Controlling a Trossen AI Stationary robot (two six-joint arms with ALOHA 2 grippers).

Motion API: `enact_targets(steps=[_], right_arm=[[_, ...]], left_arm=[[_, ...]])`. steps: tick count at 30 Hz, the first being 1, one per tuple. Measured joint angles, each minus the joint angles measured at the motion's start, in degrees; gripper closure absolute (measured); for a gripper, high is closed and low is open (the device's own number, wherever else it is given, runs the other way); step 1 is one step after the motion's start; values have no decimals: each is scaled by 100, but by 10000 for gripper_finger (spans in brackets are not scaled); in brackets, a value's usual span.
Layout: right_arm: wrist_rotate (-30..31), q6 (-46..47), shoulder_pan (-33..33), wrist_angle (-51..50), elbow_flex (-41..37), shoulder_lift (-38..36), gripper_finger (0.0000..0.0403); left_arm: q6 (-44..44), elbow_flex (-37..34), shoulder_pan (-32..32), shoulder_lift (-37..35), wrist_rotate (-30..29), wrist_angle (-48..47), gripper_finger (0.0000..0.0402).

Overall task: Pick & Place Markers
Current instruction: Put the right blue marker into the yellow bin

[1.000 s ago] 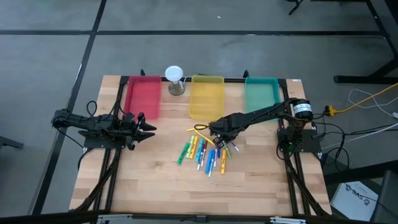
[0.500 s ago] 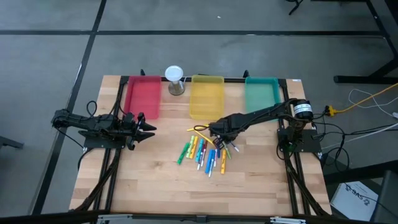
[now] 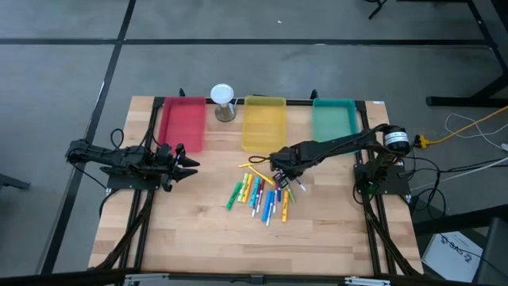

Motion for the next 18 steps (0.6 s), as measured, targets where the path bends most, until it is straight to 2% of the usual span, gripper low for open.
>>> enact_targets(steps=[7,18], right_arm=[[152,-19,-123,-106,65,-245,366],[211,-643,-558,-129,864,-330,366]], left_arm=[[0,0,0,2,7,2,258],[0,1,-1,0,15,2,258]])
